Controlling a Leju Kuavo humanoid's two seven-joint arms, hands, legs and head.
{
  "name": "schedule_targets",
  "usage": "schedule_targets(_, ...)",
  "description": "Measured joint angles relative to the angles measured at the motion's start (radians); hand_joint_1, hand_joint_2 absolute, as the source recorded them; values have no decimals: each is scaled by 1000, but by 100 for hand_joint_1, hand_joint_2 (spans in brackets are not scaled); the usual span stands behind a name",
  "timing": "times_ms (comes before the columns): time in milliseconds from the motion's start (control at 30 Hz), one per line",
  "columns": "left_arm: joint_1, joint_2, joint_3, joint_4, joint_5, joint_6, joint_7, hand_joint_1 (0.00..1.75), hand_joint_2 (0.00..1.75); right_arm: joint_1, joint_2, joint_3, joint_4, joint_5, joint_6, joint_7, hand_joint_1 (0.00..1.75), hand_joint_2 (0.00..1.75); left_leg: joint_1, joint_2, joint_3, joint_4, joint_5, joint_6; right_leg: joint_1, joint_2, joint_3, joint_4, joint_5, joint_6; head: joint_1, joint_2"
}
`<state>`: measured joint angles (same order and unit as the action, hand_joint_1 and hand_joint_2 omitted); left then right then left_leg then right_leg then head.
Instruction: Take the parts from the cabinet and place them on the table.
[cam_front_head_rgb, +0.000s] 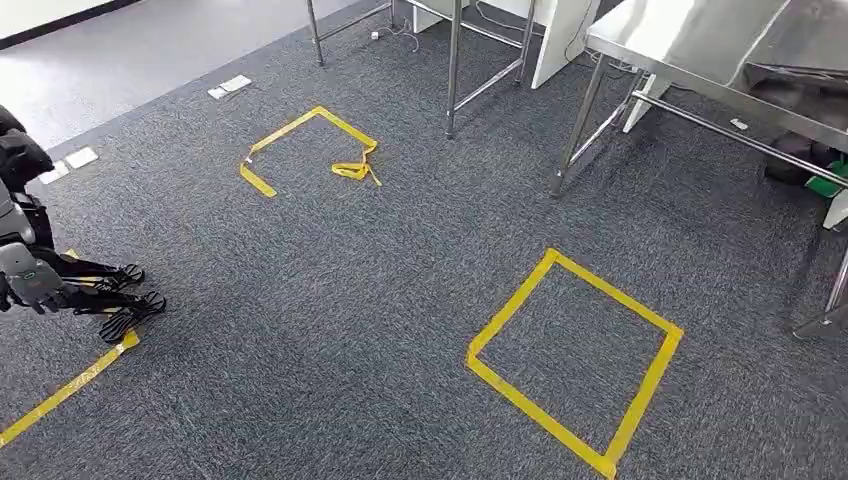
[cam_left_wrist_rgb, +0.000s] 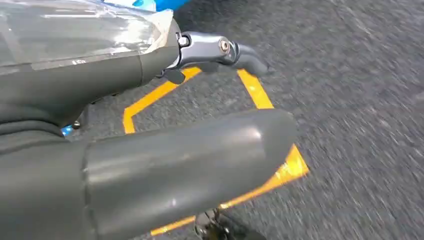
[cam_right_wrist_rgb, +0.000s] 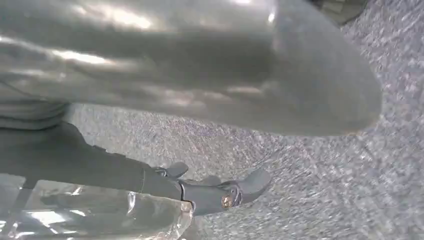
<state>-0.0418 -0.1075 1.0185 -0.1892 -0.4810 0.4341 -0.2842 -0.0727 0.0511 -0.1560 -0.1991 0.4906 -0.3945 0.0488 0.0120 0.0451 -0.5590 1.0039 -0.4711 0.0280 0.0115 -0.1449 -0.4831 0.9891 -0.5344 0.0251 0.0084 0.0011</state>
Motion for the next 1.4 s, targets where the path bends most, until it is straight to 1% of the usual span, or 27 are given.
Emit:
schedule_targets(67,1,1,0,0,1,0,0,0,0,-1,-1,0,0,2,6,2,0,0,2,-19,-3,-5,7,11,-12,108,-36,81,-44,-2,5,0)
schedule_targets(133,-2,2,0,0,1,1,0,0,0,4,-3,2,0,4,6,6,0,0,1,-47,-10,-5,11,15,-19,137,-117,245,-107,-8,6,0)
schedule_targets(200,1,2,0,0,3,1,0,0,0,8,-3,5,0,7,6,9,0,0,2,-79,-12,-4,13,13,-21,141,-160,327,-116,5,6,0)
schedule_targets(233,2,1,0,0,5,1,0,0,0,10,-4,6,0,11,5,10,0,0,3,-95,-12,-3,15,11,-26,141,-146,288,-90,19,6,0)
schedule_targets(300,3,0,0,1,6,1,0,0,0,8,-5,11,0,13,3,11,0,0,8,-124,-11,0,16,4,-38,161,-67,111,-10,47,6,0)
schedule_targets(333,2,0,0,1,6,1,0,0,0,8,-5,15,0,13,3,14,0,0,8,-137,-16,5,16,-4,-49,208,-32,33,13,55,8,0)
schedule_targets(367,0,1,0,1,6,1,0,0,0,8,-4,16,0,13,3,16,0,0,1,-149,-23,17,12,-12,-45,227,-31,16,10,44,9,0)
schedule_targets(467,6,0,0,1,6,1,-2,0,0,5,-4,17,0,10,1,18,0,0,9,-177,-29,2,25,-34,-35,196,-29,21,13,15,6,0)
schedule_targets(500,9,0,0,1,6,1,-2,0,0,4,-3,17,0,8,-1,19,0,0,13,-189,-32,4,28,-39,-45,182,-26,14,20,4,5,0)
schedule_targets(567,8,-2,0,1,5,1,-2,0,0,4,-4,17,0,6,-8,19,0,0,8,-93,-62,72,-26,-40,-43,160,-25,13,24,-10,-3,0)
schedule_targets(600,5,-2,0,1,5,1,-2,0,0,8,-3,17,0,5,-10,19,0,0,8,-69,-98,149,-71,-41,-37,146,-26,14,23,-16,-4,0)
schedule_targets(667,2,-2,0,1,5,1,-3,0,0,14,-3,17,0,2,-12,19,0,0,8,-54,-166,297,-135,-42,-29,115,-28,14,21,-20,-3,0)
schedule_targets(700,4,-2,0,1,5,1,-3,0,0,14,-3,17,0,2,-13,19,0,0,9,-51,-180,331,-137,-42,-26,100,-30,14,21,-20,-4,0)
schedule_targets(733,6,-2,0,1,5,1,-3,0,0,14,-3,17,0,1,-13,19,0,0,8,-48,-167,310,-118,-40,-25,89,-35,14,20,-21,-3,0)
schedule_targets(800,6,-1,0,1,5,1,-2,0,0,11,-2,17,0,1,-13,19,0,0,8,-30,-73,146,-41,-32,-24,65,-32,14,17,-22,-3,0)
schedule_targets(833,4,-1,0,1,5,1,-2,0,0,10,-2,17,0,1,-13,19,0,0,6,11,-17,56,-18,-26,-22,56,-22,15,15,-22,-4,0)
schedule_targets(867,1,-1,0,1,5,1,-2,0,0,11,-2,17,0,0,-13,19,0,0,-2,41,-1,23,-22,-24,-11,49,-24,17,11,-15,-5,0)
schedule_targets(1000,0,-1,0,1,2,0,-2,0,0,4,-1,17,0,0,-13,19,0,0,-12,-9,-12,15,-11,-3,-11,9,-8,10,10,3,-2,0)
schedule_targets(1033,2,-2,0,1,2,0,-2,0,0,4,-2,17,0,0,-14,19,0,0,-1,-18,-4,4,-1,7,-13,38,-20,22,-1,10,0,0)
schedule_targets(1067,1,-2,0,1,2,0,-2,0,0,5,-1,17,0,0,-14,18,0,0,-2,-26,-6,2,3,13,-16,94,-35,60,-27,4,2,0)
schedule_targets(1100,0,0,0,1,2,0,-2,0,0,7,0,17,0,0,-14,17,0,0,-2,-37,-10,2,5,17,-18,120,-65,128,-60,-4,5,0)
schedule_targets(1167,-2,0,0,1,2,-1,-2,0,0,12,-1,17,0,-1,-15,17,0,0,-4,-66,-15,3,7,19,-20,139,-145,292,-120,-10,5,0)
schedule_targets(1200,-1,0,0,1,2,-1,-2,0,0,15,-1,17,0,-2,-15,16,0,0,-5,-81,-15,4,8,19,-20,142,-164,329,-125,-4,5,0)
schedule_targets(1267,1,-1,0,1,2,-1,-2,0,0,18,-2,16,0,-3,-17,16,0,0,-4,-111,-13,5,8,18,-25,144,-132,251,-76,18,6,0)
schedule_targets(1333,1,-2,0,1,2,-1,-2,0,0,16,-2,16,0,-3,-19,14,0,0,-2,-139,-11,8,8,12,-36,178,-47,61,5,40,5,0)
schedule_targets(1367,1,-2,0,1,2,-1,-2,0,0,16,-2,16,0,-3,-20,14,0,0,-3,-147,-14,10,8,6,-41,217,-33,23,9,38,6,0)
schedule_targets(1400,1,-1,0,1,2,-1,-2,0,0,16,-1,17,1,-3,-21,13,0,0,-9,-159,-17,15,7,-1,-34,205,-36,16,14,26,6,0)
